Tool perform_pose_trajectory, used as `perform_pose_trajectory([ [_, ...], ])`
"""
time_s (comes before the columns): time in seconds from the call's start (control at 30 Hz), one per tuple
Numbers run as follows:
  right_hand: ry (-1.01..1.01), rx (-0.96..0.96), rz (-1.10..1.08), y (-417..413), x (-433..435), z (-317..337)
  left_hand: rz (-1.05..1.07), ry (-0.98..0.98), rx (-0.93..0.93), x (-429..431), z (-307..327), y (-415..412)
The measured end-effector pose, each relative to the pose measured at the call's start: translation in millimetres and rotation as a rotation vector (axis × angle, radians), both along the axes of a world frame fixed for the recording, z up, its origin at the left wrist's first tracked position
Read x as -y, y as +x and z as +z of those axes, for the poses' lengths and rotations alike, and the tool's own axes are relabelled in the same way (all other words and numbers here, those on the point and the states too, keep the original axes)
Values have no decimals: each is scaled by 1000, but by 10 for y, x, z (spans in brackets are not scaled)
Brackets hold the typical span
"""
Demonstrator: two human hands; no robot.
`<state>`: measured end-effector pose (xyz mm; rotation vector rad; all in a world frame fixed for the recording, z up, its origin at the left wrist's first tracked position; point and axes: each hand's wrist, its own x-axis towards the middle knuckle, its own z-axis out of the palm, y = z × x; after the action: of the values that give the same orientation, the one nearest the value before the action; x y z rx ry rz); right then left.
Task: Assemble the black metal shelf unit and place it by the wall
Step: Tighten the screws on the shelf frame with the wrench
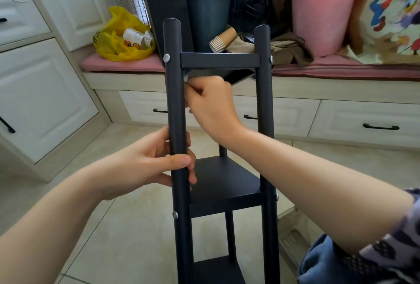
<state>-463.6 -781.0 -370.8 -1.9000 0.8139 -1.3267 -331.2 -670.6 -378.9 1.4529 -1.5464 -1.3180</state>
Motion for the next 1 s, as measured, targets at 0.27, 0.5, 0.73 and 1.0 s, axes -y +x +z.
perform_pose_trajectory([
  [0.27, 54, -77, 55, -208, -17, 104, 35, -4, 2, -27, 16, -12],
  [0.5, 124, -144, 62, -361, 38, 121, 17, 0, 17, -47, 21, -5],
  [0.73, 121, -159, 73, -335, 5, 176, 3, 6, 5, -25, 13, -11],
  [1.0, 79, -88, 68, -310, 6, 158, 1, 10, 3, -23, 5, -11],
])
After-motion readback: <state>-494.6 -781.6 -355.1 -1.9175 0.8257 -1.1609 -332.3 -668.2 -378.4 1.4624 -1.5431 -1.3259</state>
